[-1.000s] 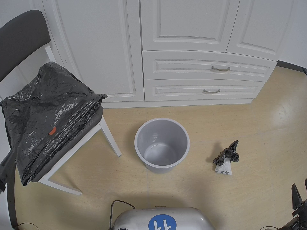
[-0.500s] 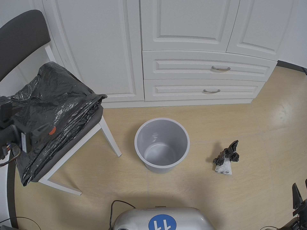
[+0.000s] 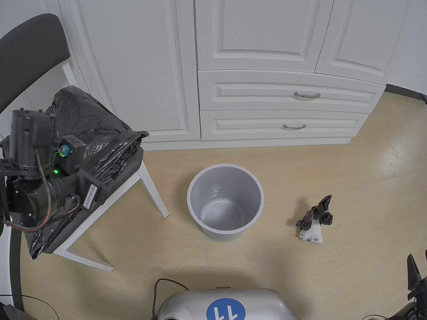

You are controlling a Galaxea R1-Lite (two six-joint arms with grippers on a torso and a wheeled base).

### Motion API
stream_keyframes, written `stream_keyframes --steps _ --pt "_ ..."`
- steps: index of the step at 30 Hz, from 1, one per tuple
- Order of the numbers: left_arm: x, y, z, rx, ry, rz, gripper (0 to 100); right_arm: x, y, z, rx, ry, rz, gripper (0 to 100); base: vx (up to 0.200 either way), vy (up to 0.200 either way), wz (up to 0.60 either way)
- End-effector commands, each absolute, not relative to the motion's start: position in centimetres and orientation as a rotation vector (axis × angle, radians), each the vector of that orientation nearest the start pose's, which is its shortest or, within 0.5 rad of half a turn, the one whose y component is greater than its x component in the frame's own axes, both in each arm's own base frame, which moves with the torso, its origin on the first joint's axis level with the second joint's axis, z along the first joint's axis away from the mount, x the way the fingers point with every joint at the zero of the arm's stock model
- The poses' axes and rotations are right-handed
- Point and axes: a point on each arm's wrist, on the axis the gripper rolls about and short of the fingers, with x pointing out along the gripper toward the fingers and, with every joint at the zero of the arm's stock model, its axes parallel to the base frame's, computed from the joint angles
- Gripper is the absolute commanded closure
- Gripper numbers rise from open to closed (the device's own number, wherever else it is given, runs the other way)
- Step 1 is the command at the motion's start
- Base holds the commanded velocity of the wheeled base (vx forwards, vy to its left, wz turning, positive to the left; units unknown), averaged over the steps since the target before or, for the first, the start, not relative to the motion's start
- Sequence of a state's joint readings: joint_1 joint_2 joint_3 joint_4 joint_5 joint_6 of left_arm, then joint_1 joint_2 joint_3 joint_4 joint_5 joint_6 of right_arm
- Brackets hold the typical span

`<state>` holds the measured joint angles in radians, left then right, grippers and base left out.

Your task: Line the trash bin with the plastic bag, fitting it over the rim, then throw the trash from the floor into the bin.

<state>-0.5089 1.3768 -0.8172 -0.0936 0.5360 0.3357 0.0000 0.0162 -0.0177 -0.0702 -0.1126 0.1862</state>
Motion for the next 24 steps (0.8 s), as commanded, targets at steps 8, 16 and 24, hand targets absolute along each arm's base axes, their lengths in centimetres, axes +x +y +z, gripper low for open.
stream_keyframes --steps 8,16,24 --pt "25.1 -11.3 18.5 0.607 0.48 0.032 0 -2.4 -0.3 8.4 0.191 -0.086 -0.109 0 0.0 0.0 0.0" --pt "26.7 -9.1 18.6 0.646 0.496 0.107 0 -2.4 -0.3 8.4 0.194 -0.088 -0.137 0 0.0 0.0 0.0" --pt "26.3 -6.4 22.4 0.658 0.386 0.198 0 -2.4 -0.3 8.4 0.195 -0.089 -0.138 0 0.0 0.0 0.0"
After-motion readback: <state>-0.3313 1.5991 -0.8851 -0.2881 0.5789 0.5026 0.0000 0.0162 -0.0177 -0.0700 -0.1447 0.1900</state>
